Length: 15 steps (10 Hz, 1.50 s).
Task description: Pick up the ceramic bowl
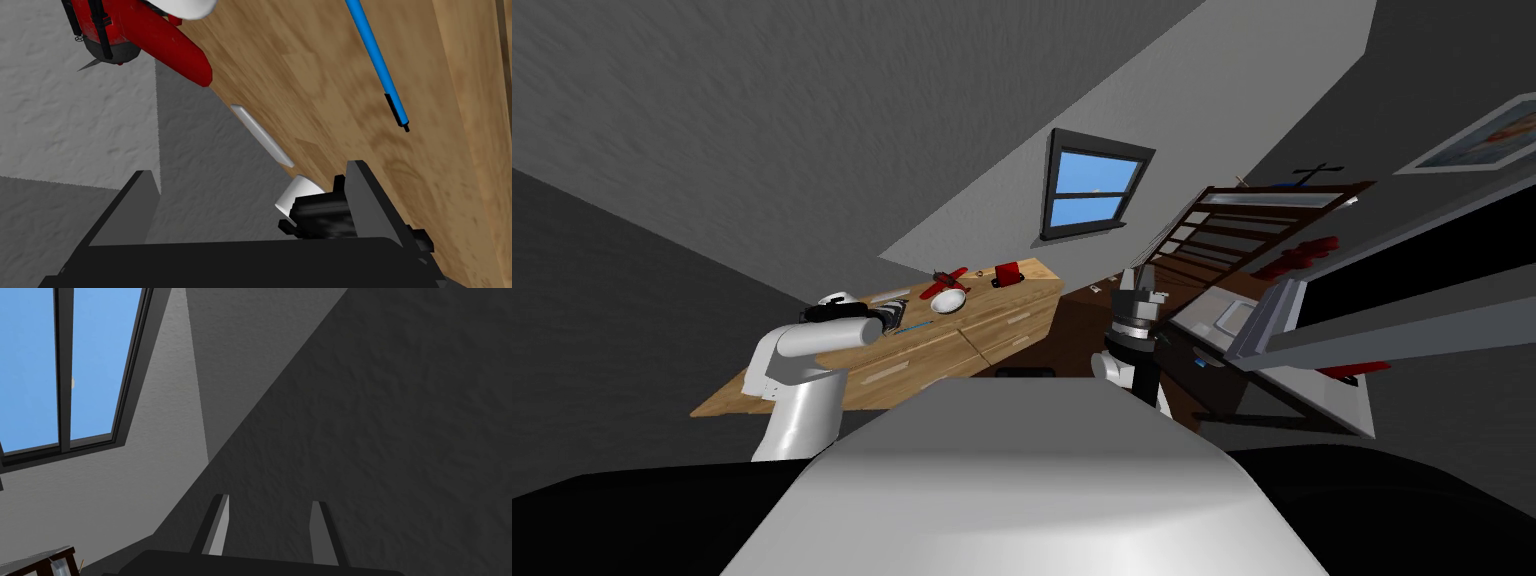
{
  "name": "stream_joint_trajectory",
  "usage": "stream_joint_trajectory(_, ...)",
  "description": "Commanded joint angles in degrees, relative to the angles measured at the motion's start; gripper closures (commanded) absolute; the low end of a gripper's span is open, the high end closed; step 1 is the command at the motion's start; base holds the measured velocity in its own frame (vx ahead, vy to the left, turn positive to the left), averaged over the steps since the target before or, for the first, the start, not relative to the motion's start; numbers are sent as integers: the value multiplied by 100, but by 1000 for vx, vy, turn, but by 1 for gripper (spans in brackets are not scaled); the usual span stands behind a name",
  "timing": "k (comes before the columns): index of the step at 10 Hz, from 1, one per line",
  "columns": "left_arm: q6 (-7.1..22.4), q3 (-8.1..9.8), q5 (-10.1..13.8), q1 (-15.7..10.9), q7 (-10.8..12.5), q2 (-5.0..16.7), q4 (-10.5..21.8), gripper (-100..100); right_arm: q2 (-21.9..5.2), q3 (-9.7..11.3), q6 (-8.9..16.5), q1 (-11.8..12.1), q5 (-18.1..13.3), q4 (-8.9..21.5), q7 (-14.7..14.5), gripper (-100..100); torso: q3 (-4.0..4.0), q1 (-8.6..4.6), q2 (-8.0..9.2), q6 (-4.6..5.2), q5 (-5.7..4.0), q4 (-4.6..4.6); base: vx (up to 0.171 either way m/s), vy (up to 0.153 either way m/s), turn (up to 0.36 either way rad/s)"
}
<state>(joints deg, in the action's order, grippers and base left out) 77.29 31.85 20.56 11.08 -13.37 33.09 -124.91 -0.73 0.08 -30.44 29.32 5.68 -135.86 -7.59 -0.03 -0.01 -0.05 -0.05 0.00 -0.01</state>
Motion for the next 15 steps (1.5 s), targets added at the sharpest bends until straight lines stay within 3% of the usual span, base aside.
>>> stream_joint_trajectory(1,286,57,40,-78,-23,55,66,-100,0,0,0,0,0,0,0,0,0,0,0,0,0,0,27,-21,-105)
stream_joint_trajectory(15,2324,151,124,-468,-116,200,467,-100,0,0,0,0,0,0,0,0,-5,1,-9,1,0,-2,37,-15,-74)
